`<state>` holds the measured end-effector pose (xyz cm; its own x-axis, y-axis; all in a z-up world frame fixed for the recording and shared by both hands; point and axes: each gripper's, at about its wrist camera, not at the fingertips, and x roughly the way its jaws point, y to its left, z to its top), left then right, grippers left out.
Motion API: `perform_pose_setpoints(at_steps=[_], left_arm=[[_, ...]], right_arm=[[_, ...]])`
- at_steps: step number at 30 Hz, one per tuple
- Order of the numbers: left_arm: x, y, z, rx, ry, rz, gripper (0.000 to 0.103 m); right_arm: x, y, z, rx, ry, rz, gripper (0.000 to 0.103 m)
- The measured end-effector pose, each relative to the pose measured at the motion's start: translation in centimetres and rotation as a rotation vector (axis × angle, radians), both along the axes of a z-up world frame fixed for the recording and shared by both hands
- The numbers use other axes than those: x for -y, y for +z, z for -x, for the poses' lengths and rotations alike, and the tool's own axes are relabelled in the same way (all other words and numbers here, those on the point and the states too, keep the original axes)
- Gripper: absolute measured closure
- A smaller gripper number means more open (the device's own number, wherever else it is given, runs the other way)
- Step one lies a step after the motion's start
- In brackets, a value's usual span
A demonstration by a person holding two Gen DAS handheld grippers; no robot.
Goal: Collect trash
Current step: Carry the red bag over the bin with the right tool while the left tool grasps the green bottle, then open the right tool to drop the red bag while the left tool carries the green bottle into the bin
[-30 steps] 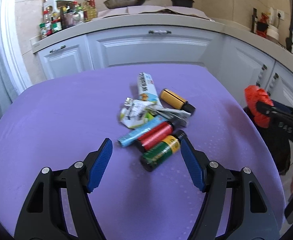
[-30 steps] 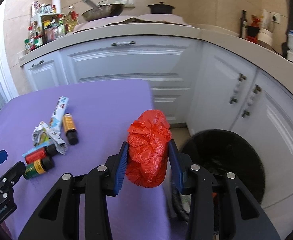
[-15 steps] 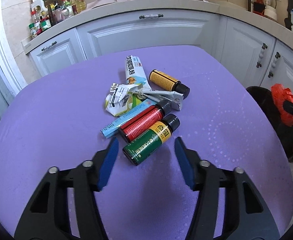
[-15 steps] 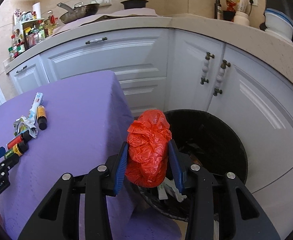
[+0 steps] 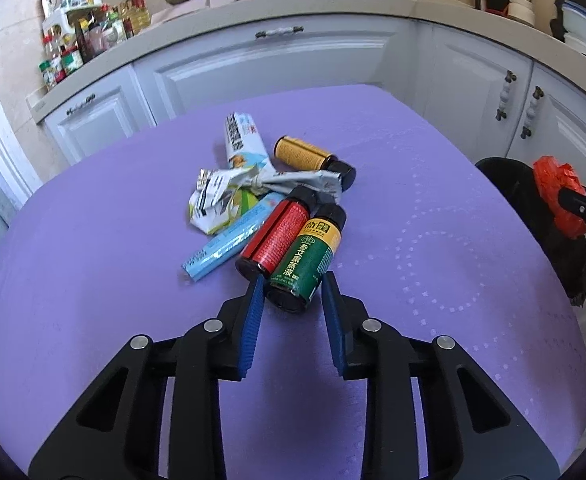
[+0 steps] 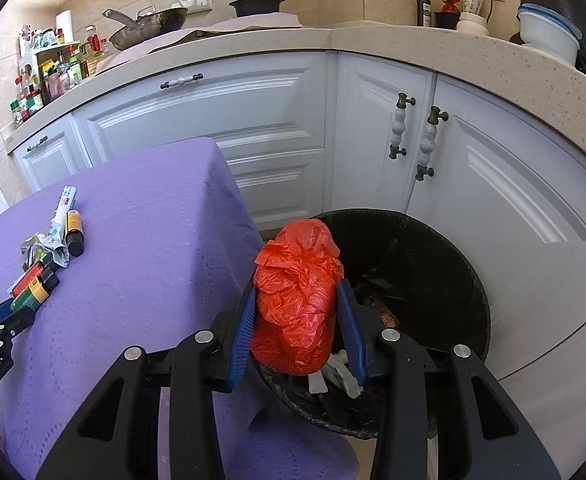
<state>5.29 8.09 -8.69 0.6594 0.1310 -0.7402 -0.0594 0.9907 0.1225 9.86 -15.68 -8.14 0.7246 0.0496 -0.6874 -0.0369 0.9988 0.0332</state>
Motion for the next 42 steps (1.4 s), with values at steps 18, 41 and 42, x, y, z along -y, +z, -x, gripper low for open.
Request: perform_pose_setpoints(at_steps=[18,41,42], left_arm=[[0.2,2.4,1.5,0.083,-0.001,0.027,0.077],[-1.1,4.6,2.0,0.141,0.031,0.062,0.078],[-1.1,4.7,2.0,0.141,0.03,0.064,0.078]], right_arm=[[0.2,0.6,0.4,0.018,-0.002,0.0,0.063],[0.0,1.3,0.8,0.036,-0.001,-0.001,0.063],[0.1,1.4,0.9,0.038,-0.001,-0.001,0.063]])
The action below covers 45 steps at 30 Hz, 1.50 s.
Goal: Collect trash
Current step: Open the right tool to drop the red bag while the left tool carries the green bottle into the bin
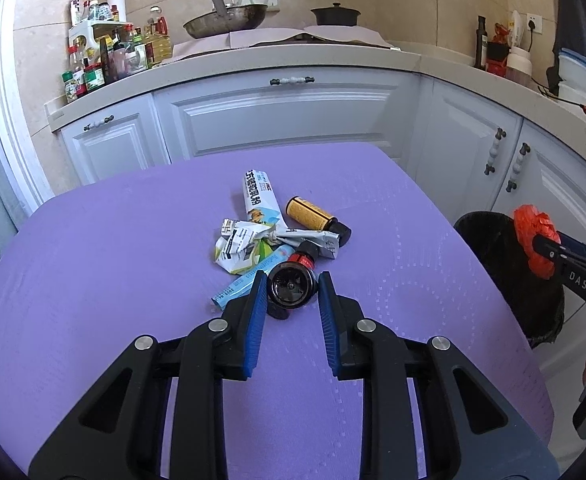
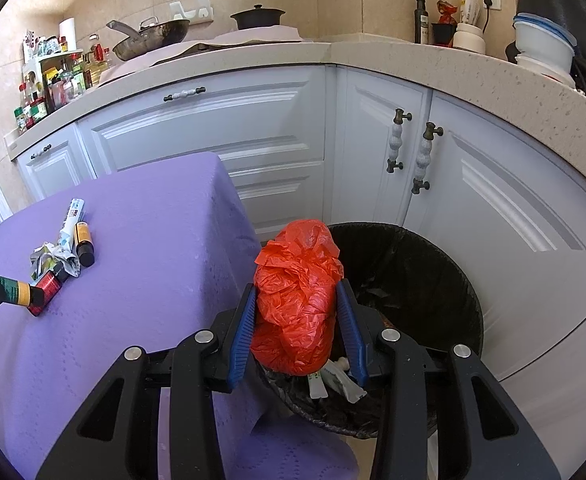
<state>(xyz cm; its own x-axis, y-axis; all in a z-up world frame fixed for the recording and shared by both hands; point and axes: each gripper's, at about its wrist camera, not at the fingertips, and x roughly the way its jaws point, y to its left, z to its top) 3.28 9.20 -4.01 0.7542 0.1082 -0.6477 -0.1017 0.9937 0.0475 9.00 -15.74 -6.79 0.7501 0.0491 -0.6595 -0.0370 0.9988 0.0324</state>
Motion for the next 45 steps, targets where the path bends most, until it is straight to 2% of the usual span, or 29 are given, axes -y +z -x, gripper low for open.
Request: perform_pose_setpoints(at_steps=[10,22,32,37,38,40,41,42,45], left_arm=[[2.5,1.7,-0.9,0.045,-0.056,0.01,0.078],[11.9,3.1,-5.5,0.098,-0.257,0.053,0.078],[20.2,0.8,-9.7,0.061,-0.385,0.035,0.078],[22.5,-1.1,-11.4,0.019,-0.419,0.018,0.078],[22.6,-1.4,-11.5,0.015,-0.418,0.015,0.077],[22.9,-1.9,-11.9,0.005,-0.416,0.01,0.068],[23.0,-2.2,-12.0,0.001,-0.41,0.008,0.062],[22.9,-2.2,-12.1,0.0,-0.404,0.01,0.06],[22.5,-2.1,-12.1,-0.001,-0.39,0.015,0.055]], right_arm=[[1.4,0.6,0.2,0.02,-0.036,0.01,0.063],[6.0,0.5,0.2,0.02,-0.13,0.024,0.063],[8.7,-0.2,-0.5,0.015,-0.164,0.011,0.063],[9.7,-1.0,-1.4,-0.002,-0.159,0.001,0.063],[9.8,-1.2,-1.6,-0.009,-0.158,0.003,0.062],[10.1,-1.7,-1.9,-0.02,-0.162,0.012,0.057],[10.2,-1.9,-2.0,-0.023,-0.162,0.013,0.05],[10.2,-2.0,-2.1,-0.023,-0.163,0.014,0.047],[10.4,-2.0,-2.2,-0.021,-0.173,0.016,0.046]])
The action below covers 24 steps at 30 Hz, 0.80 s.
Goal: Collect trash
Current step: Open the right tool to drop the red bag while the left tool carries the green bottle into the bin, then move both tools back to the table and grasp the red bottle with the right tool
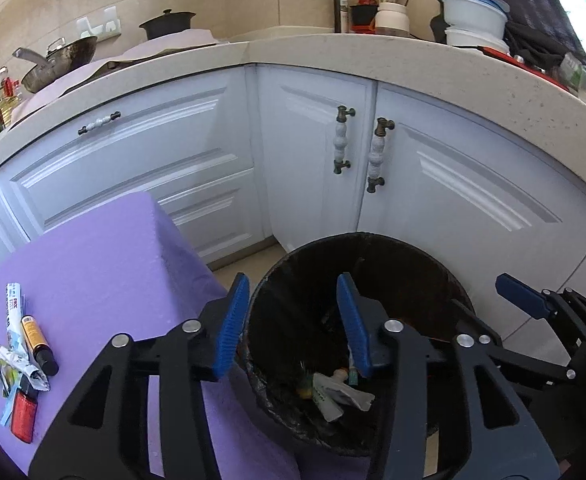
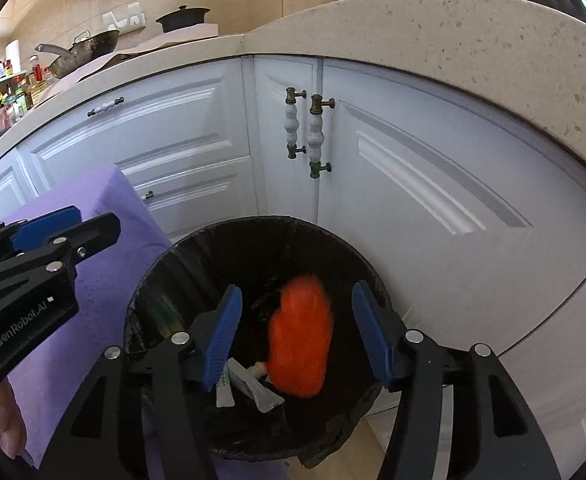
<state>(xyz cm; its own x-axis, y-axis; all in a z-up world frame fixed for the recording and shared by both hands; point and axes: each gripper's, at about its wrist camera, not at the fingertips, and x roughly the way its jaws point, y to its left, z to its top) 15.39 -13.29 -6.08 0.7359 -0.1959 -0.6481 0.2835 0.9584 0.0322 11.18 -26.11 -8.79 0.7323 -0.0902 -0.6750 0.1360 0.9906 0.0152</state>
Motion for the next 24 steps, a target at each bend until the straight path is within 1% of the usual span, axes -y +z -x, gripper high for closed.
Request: perform_pose_setpoints(at_steps=[5,7,8,10,16,22,24], left_arm=[[-1.9,0.9,0.6,0.013,0.038,0.007,0.048],[-3.3,1.4,1.2,0.021,0.063,0.001,0.047],[-3.9,1.5,1.5,0.023,0.076,-0.002,0.043],[-5.3,1.8,2.0,0.025,0.101,0.002,0.042],[-10.9,2.6,4.7,0.033,0.204,-0.009,0.041],[-16.7,3.1,7.2,0.031,0.323,-0.018,0.039],[-18.7,3.1,8.1,0.032,0.367,-0.023,0.035]], right_arm=[[-0.1,0.5,0.1,0.014,-0.004,-0.006,0.046],[-0.5,0.8,0.1,0.021,0.004,-0.008,0.046],[-0.9,1.0,0.1,0.026,0.012,-0.01,0.046],[-1.6,1.3,0.0,0.033,0.029,-0.013,0.046],[-5.4,2.4,0.1,0.049,0.117,-0.019,0.046],[-10.4,3.3,0.3,0.058,0.237,-0.025,0.046],[-12.2,3.5,0.4,0.06,0.279,-0.026,0.046]])
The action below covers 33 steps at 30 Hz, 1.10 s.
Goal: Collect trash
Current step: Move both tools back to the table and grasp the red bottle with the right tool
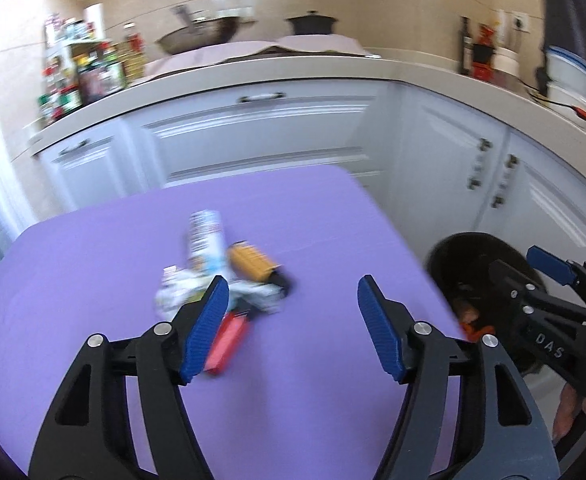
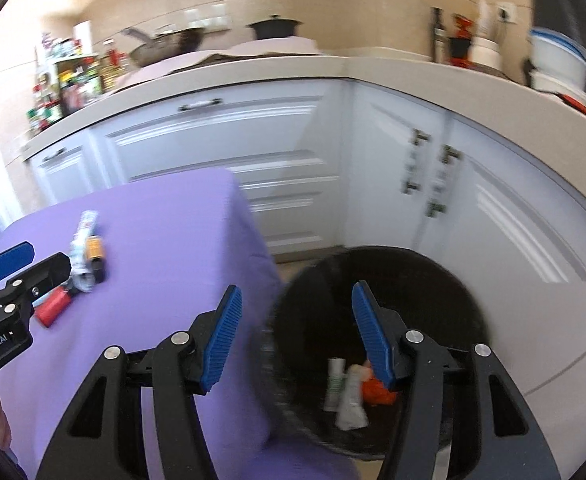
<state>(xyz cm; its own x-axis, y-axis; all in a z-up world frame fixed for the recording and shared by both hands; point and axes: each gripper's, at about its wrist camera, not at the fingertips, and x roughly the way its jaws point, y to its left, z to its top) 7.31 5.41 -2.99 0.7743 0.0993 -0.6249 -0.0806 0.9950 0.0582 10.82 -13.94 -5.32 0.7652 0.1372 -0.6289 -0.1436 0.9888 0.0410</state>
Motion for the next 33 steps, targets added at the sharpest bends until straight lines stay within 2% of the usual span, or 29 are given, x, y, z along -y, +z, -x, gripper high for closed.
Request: perform_pose_setpoints(at_steps=[7,17,25,33], left_arm=[[-6.4,-0.3,2.8,-0.013,0.135,0.002,0.035],[-12.9,-0.9,5.8,-0.021,0.256,0.009,0.034],[-17.6,-1.2,8.1,-0.025,0.344,0.006,0.034],[-21.7,-1.5,10.0,-0.029,0.418,0.003,0.034]], right_arm=[[-6.3,0.6,0.8,0.002,0.135,0.005,0.046],[-15.3,0.0,2.3,-0.026,0.3,0.031,0.046],[-19.6,-1.4,1.9,-0.081,0.326,0.071,0.046],[-21.2,-2.5,1.7,-0.114,0.295,0.124,0.046]])
